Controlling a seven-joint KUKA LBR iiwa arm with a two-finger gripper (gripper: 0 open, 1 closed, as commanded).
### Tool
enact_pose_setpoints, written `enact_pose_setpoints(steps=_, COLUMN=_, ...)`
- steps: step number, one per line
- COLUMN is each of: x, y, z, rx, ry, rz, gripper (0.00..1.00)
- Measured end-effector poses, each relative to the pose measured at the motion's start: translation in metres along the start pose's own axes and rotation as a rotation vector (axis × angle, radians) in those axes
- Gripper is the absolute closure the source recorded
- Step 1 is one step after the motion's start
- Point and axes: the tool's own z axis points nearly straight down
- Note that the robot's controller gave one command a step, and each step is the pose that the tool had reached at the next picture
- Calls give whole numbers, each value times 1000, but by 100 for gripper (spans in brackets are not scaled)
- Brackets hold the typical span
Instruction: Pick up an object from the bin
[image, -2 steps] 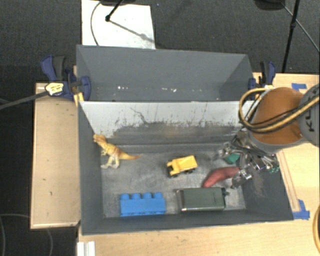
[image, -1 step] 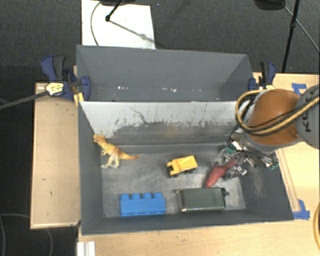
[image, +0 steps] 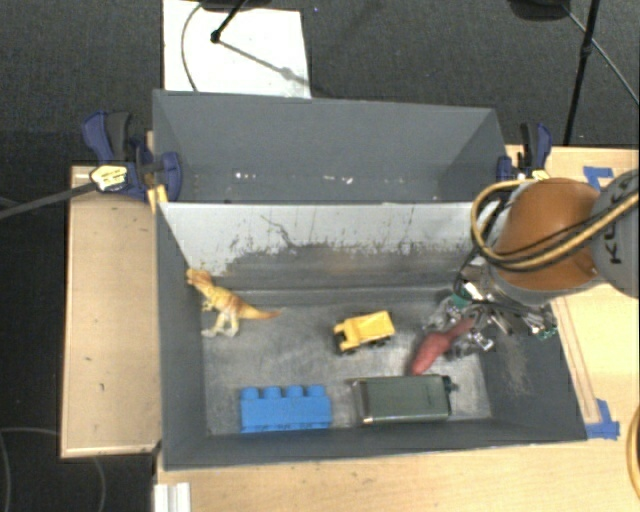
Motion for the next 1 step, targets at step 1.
enact_pose_setpoints(steps=1, x=0, y=0, z=-1, rx=-1, ry=1, rz=1, gripper=100)
